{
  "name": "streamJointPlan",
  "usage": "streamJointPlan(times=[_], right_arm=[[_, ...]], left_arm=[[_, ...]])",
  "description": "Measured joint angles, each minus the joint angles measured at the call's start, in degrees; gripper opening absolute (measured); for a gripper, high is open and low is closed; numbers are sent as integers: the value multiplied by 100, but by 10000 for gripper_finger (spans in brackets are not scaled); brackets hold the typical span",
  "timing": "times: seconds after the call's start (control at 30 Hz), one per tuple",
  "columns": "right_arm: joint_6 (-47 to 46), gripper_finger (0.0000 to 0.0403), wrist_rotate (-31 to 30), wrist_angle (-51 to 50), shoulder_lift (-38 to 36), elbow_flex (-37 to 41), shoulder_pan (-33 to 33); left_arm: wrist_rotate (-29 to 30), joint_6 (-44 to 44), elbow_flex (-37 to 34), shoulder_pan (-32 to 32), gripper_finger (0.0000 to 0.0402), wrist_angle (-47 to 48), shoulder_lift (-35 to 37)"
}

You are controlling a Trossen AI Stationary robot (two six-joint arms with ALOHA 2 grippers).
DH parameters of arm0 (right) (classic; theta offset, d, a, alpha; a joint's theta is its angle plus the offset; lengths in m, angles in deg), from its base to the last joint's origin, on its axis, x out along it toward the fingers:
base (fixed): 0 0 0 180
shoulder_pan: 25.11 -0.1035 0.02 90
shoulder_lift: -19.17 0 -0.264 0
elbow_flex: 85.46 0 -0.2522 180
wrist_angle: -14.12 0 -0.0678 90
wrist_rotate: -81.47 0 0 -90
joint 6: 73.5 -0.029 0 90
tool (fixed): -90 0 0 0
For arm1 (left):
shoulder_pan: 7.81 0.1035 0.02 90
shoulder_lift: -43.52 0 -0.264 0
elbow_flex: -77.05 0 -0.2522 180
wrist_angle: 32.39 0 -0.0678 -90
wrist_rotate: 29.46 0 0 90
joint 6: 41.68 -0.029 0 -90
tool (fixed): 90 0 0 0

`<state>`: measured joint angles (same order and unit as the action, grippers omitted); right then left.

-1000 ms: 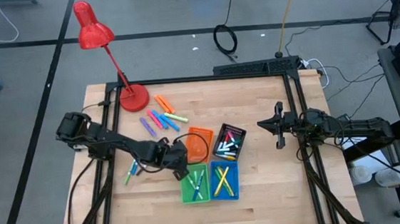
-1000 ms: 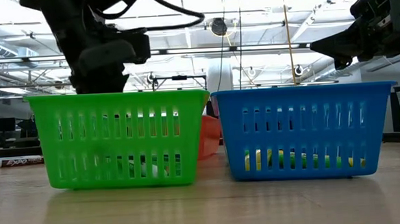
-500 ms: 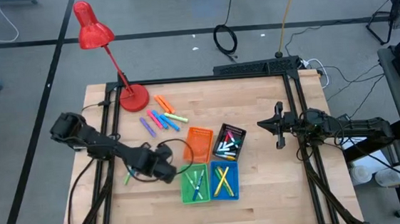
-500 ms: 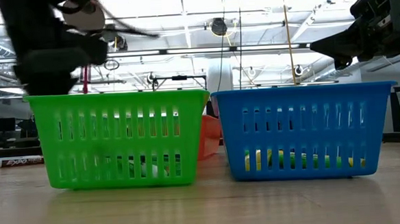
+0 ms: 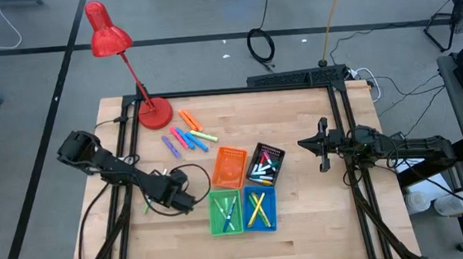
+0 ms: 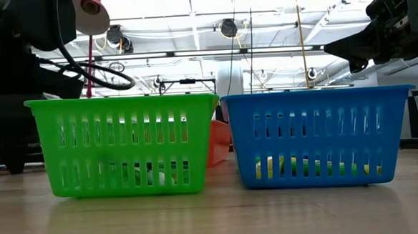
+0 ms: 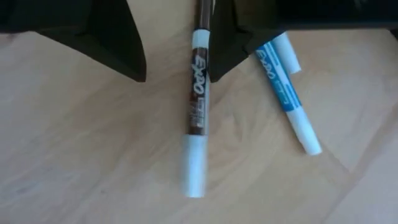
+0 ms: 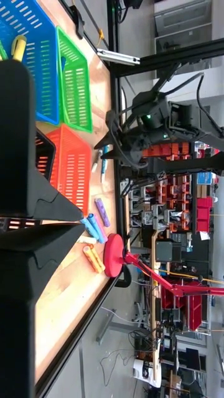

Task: Pick & Place Markers
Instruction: Put the brown marker pen into the green basket

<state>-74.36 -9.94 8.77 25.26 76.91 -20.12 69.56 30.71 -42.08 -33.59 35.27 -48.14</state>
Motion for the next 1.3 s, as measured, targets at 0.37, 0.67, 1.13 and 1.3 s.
streamJointPlan(times=[0.37,0.67,1.13,1.3], right_arm=[[0,8,0,-2,0,0,-2],[2,8,0,-2,0,0,-2],[2,8,0,-2,-1,1,-2],[0,8,0,-2,-1,0,0]], left_arm=[[-420,18,2,-2,180,26,0],[-734,-4,-203,-28,132,-558,28],[-357,-524,-338,-41,30,-1053,22],[-110,-697,-139,-117,36,-917,-10]])
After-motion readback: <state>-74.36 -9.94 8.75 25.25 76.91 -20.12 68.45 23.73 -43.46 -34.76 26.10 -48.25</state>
